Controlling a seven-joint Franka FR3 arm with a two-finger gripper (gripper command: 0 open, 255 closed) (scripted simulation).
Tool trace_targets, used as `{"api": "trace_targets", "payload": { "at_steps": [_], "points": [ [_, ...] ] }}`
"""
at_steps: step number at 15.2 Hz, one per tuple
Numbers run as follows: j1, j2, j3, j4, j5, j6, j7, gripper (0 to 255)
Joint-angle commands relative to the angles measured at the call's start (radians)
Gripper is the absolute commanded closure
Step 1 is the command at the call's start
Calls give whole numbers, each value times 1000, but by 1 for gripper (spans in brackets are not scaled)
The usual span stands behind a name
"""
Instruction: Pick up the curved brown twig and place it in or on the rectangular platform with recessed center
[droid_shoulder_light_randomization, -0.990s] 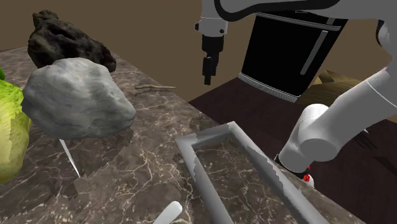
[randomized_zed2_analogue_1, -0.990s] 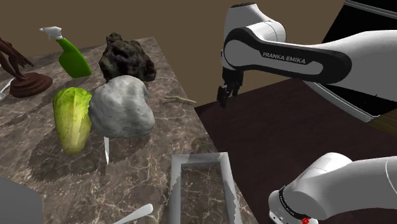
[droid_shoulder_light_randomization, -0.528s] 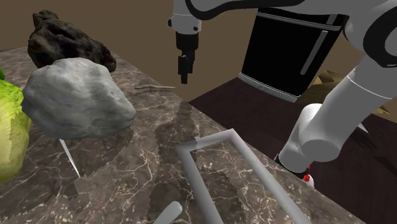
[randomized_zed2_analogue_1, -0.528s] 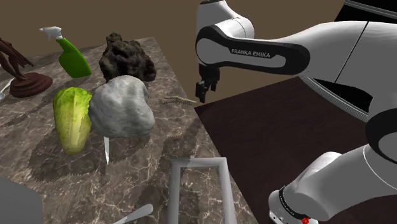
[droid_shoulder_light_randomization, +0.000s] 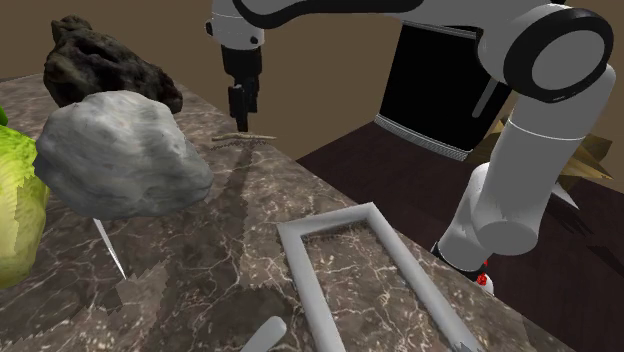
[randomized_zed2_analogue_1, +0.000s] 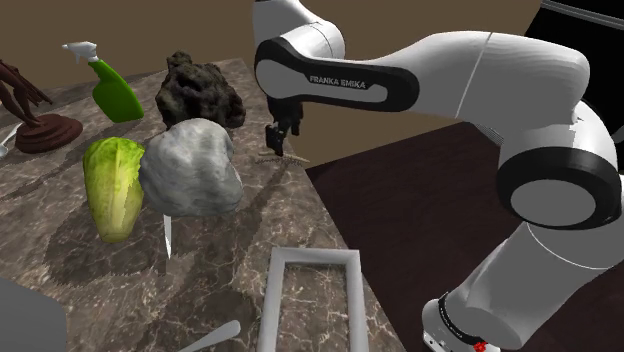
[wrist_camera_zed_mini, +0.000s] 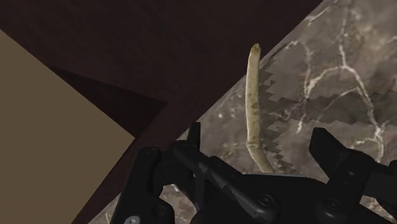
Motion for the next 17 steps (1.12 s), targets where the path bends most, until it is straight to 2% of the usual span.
{"api": "trace_targets", "payload": {
  "at_steps": [1,9,16,17],
  "points": [
    [16,51,12,68,-19,-8,-4,0],
    [12,41,9,-47,-17,97,-4,0],
    [12,41,9,-46,-17,97,-4,0],
    [12,41,9,-46,-17,97,-4,255]
  ]
}}
